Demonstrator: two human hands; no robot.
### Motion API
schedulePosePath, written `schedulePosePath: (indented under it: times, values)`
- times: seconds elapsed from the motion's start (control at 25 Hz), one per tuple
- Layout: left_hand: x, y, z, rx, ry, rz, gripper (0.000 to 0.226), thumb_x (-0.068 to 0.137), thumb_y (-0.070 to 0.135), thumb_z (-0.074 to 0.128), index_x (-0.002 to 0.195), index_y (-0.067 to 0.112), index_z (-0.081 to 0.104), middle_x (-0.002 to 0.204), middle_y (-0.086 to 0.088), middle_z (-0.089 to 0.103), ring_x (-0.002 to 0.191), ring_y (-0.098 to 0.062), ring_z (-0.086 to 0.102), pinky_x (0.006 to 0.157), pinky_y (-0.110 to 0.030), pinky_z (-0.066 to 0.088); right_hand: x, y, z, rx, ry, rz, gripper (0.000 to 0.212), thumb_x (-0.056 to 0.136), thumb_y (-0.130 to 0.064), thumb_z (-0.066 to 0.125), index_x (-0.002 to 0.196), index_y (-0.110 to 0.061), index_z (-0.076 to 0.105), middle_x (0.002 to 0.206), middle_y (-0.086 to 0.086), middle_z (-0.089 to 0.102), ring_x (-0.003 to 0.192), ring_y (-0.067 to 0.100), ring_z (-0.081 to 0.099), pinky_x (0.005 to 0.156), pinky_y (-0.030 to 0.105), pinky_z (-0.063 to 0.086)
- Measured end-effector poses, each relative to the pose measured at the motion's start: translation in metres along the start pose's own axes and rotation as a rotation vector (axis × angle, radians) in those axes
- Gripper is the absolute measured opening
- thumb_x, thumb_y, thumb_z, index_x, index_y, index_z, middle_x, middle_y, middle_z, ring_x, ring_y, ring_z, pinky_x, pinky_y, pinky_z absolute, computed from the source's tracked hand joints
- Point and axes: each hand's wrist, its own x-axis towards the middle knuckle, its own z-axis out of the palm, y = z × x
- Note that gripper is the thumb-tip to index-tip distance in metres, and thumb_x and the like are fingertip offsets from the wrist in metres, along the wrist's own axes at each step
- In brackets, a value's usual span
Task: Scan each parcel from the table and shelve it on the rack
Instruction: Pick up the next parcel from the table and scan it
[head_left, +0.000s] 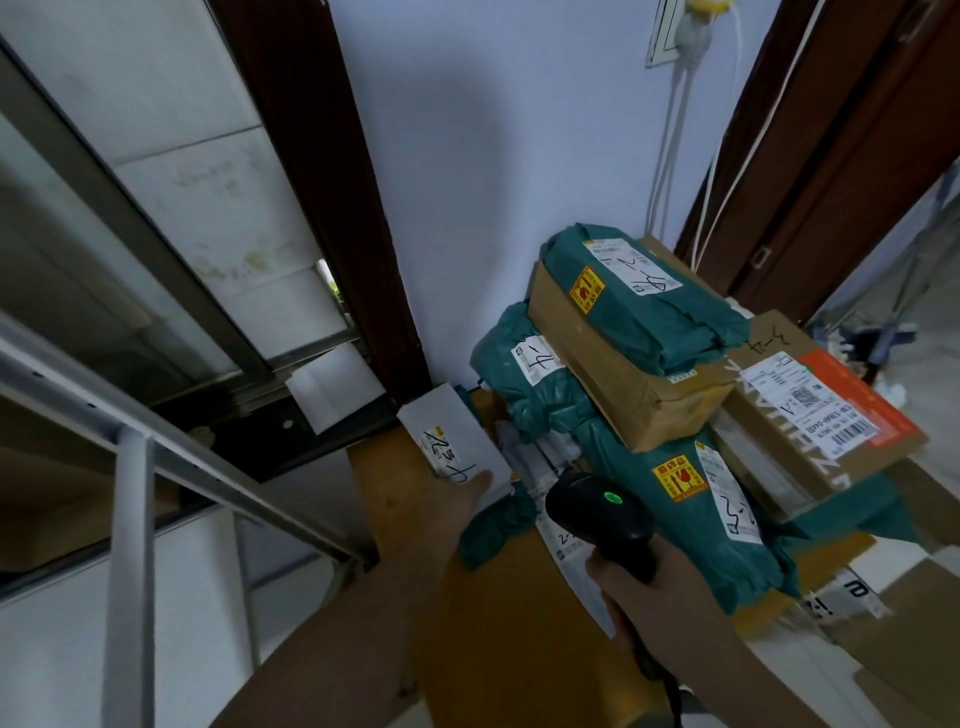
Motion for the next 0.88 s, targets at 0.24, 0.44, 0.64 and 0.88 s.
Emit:
schedulePosePath:
  times: [0.24,0.44,0.64,0.88]
  values:
    - [0.010,-0.002,0.012,-0.216,-0.049,-0.087,0.092,0.077,0.049,0.089,0.150,0.007,0.051,0.146,-0.012,0.058,0.134,-0.038,0.054,0.113,-0.049,0.047,0.001,0.012,-0.001,0.006,0.041,0.046,0.020,0.090,-0.020,0.068,0.075,-0.012,0.059,0.052,0.011,0.049,0.046,0.020,0.045,0.056,0.036,0.043]
    - [0.038,-0.014,0.027,-0.323,-0.045,-0.241,0.137,0.041,0.062,0.092,0.156,0.010,0.038,0.146,-0.011,0.053,0.126,-0.033,0.056,0.108,-0.046,0.051,-0.001,0.025,0.000,0.000,0.094,0.074,0.023,0.086,-0.022,0.071,0.068,-0.015,0.059,0.049,0.005,0.052,0.045,0.020,0.047,0.057,0.036,0.041]
    - [0.008,-0.011,0.029,-0.426,-0.065,-0.322,0.084,0.075,0.041,0.091,0.142,0.008,0.054,0.109,-0.008,0.061,0.089,-0.026,0.062,0.070,-0.033,0.054,-0.003,0.029,0.004,0.034,0.089,0.082,0.021,0.087,-0.016,0.070,0.071,-0.013,0.058,0.051,0.007,0.050,0.043,0.019,0.045,0.055,0.033,0.041]
    - [-0.011,-0.027,0.032,-0.516,-0.080,-0.319,0.058,0.080,0.040,0.089,0.122,0.006,0.066,0.111,-0.010,0.068,0.070,-0.020,0.060,0.044,-0.023,0.050,-0.013,0.028,0.004,0.068,0.117,0.079,0.018,0.090,-0.013,0.068,0.074,-0.011,0.058,0.055,0.013,0.051,0.040,0.019,0.046,0.047,0.030,0.044]
